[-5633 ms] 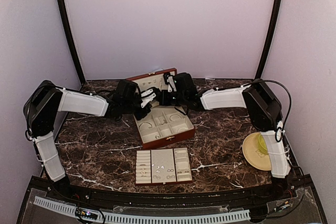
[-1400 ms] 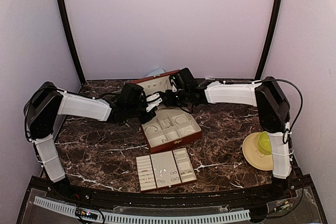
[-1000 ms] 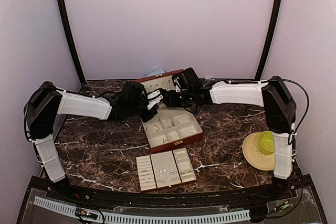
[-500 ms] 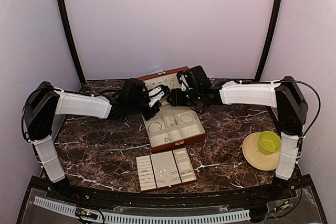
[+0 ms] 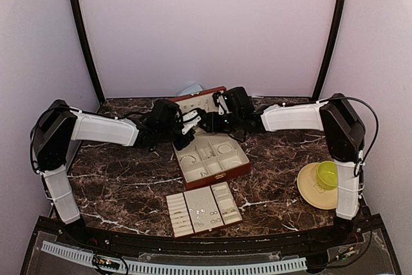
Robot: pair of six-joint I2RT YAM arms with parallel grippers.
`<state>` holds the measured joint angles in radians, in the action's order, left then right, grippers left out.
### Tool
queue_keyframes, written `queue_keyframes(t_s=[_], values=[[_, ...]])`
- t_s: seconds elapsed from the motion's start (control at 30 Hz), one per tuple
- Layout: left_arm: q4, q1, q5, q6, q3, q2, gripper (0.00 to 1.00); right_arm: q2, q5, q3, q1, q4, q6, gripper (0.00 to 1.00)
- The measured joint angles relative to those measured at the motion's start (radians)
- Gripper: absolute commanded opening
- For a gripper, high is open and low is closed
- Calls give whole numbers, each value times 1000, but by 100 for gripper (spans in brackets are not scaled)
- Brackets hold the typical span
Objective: Organize the mixed jewelry
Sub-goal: Adjust the necklace in the compartment pouch.
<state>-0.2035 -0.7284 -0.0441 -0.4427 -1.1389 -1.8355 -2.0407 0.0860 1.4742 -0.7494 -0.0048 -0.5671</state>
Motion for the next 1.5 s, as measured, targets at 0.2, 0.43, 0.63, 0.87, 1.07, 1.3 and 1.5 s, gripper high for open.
queue_keyframes(t_s=[0.2, 0.43, 0.63, 0.87, 1.07, 1.3, 1.5], values=[[-5, 8, -19, -6, 0, -10, 0, -32, 56, 28, 16, 41, -3, 59], [-6, 14, -29, -6, 0, -10, 0, -32, 93, 29, 19, 56, -18, 67], [-6, 19, -28, -5, 0, -10, 0, -32, 126, 10, 19, 89, -31, 61], [-5, 24, -27, 8, -3, -10, 0, -32, 160, -5, 16, 109, -33, 48], [-3, 34, -26, 18, -5, -10, 0, -29, 161, -38, 14, 119, -29, 40], [0, 39, -25, 20, -6, -10, 0, 18, 164, -116, 8, 140, -13, 43], [-1, 40, -33, 13, -6, -10, 0, 150, 149, -170, 5, 155, 5, 49]])
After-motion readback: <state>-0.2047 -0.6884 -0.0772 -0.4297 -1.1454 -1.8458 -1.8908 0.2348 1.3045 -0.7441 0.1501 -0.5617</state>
